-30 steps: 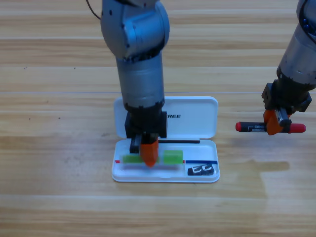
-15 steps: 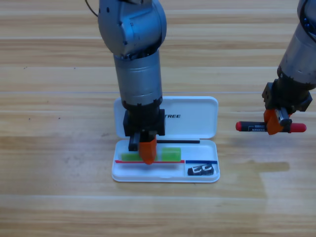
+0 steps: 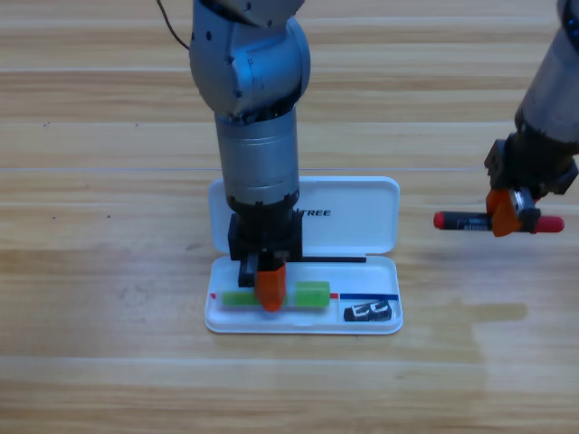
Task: Clean up eraser and pencils
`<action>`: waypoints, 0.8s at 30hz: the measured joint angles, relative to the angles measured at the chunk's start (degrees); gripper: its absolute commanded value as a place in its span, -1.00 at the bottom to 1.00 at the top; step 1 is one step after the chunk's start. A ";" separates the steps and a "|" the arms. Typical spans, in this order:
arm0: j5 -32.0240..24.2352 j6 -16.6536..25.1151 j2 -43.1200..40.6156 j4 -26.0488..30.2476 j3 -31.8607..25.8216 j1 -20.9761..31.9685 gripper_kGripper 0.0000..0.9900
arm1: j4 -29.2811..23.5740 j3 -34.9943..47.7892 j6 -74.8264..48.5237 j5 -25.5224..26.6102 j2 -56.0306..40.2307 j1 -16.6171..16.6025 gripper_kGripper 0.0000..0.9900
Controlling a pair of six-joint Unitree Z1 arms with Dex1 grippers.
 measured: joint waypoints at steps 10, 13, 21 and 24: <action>-0.28 -0.82 0.00 0.00 0.00 0.00 0.93 | 0.31 0.02 0.31 0.00 -0.68 0.13 -1.00; -0.35 -0.92 0.00 0.02 0.00 0.00 1.00 | 0.47 0.14 0.49 0.00 -0.82 0.22 -1.00; -0.37 -1.37 0.01 0.04 0.01 0.02 1.00 | 0.82 0.39 0.95 0.00 -0.97 0.77 -1.00; -0.37 -1.87 0.01 0.04 0.01 0.02 1.00 | 1.83 0.39 1.68 0.00 -1.23 1.50 -1.00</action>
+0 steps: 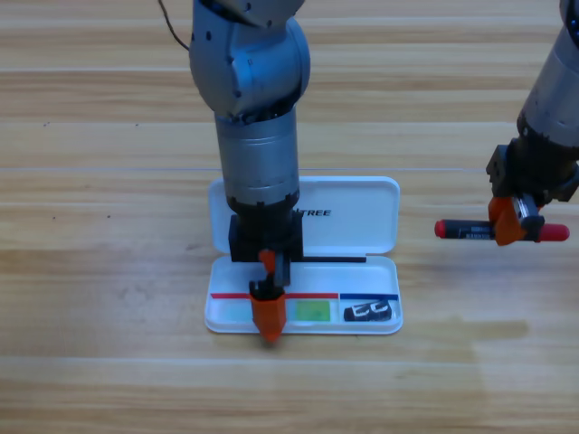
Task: Clean up eraser and pencils
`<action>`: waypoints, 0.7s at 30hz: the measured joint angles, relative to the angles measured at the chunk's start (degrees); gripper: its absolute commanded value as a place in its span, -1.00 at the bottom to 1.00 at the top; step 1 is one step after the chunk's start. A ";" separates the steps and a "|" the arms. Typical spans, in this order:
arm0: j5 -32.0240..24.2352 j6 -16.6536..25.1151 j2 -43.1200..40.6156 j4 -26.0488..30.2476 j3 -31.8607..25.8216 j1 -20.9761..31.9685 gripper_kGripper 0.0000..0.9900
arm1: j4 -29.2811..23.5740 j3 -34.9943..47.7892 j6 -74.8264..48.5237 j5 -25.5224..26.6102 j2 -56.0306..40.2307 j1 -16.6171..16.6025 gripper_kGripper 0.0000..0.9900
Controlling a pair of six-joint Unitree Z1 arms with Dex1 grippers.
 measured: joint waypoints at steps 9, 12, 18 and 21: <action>-0.70 -0.25 -6.14 3.73 0.75 0.00 1.00 | 2.17 -3.65 3.85 0.00 -1.18 6.93 -1.00; -1.73 0.10 -14.71 4.11 2.65 0.44 1.00 | 2.72 -7.92 4.89 -0.02 -0.93 9.26 -1.00; -4.55 3.87 -28.42 5.05 7.30 6.49 1.00 | 6.08 -17.82 6.66 -0.83 5.61 12.77 -1.00; -6.37 5.67 -30.30 5.10 9.58 10.36 1.00 | 8.17 -23.84 7.45 -1.36 10.41 14.12 -1.00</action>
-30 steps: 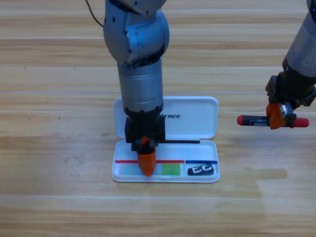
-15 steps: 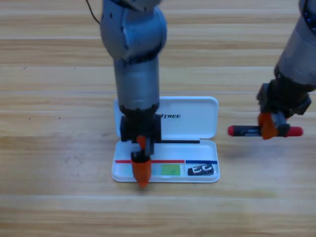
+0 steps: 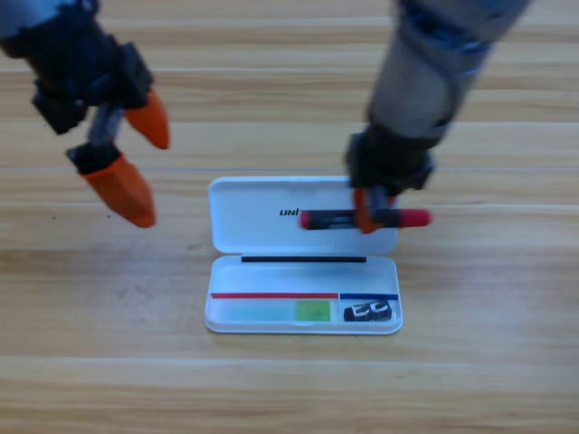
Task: Clean up eraser and pencils
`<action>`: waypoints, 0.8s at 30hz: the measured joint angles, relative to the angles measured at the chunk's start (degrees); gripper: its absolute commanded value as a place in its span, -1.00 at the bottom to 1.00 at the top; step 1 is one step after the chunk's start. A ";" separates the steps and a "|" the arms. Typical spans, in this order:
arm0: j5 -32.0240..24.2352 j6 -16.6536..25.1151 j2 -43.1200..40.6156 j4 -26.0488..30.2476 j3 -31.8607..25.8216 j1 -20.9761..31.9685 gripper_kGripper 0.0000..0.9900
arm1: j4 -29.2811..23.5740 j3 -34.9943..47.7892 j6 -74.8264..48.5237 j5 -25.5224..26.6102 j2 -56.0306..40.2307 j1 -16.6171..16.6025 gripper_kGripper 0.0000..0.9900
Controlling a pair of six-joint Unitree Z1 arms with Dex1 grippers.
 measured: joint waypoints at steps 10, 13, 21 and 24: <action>-4.09 4.65 -1.01 0.01 4.41 8.54 1.00 | 4.45 -11.52 2.68 -0.84 9.95 3.42 -1.00; -4.69 5.43 -1.41 0.01 5.52 10.03 1.00 | 4.45 -12.26 3.91 -0.90 10.91 3.87 -1.00; -5.76 7.45 -1.42 -0.05 8.73 12.28 1.00 | 4.46 -12.93 4.19 -1.06 12.91 4.12 -1.00; -5.88 7.46 -1.42 -0.13 8.89 12.41 1.00 | 4.46 -12.94 4.28 -1.08 12.91 4.12 -1.00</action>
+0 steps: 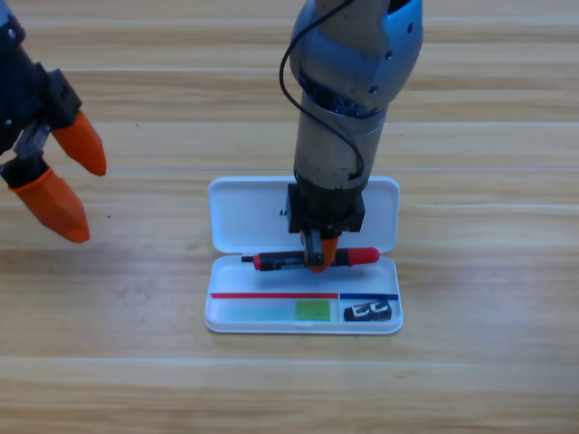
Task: Clean up eraser and pencils
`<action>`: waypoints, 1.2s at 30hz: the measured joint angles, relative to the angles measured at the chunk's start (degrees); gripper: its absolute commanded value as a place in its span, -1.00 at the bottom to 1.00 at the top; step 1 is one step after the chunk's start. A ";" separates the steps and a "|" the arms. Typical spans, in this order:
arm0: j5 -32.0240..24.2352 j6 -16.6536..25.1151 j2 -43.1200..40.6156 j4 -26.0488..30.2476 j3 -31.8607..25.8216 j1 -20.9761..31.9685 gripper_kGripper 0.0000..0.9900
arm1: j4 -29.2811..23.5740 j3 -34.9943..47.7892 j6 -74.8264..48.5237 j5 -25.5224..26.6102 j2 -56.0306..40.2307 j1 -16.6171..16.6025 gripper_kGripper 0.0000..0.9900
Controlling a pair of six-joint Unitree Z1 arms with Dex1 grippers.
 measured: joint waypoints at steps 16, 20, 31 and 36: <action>-0.24 0.05 0.00 -0.92 0.68 0.00 1.00 | 0.07 -0.03 3.17 0.13 -0.12 0.00 1.00; -0.23 0.05 0.01 -1.09 1.44 0.00 1.00 | 0.07 2.51 3.18 3.49 -3.18 0.00 1.00; -1.91 0.63 1.15 -3.88 -6.38 3.23 0.86 | -15.25 30.56 10.99 17.33 -38.14 0.34 1.00; -5.85 0.81 7.80 -4.53 -17.31 7.35 0.52 | -22.95 38.03 14.12 20.53 -49.56 0.34 1.00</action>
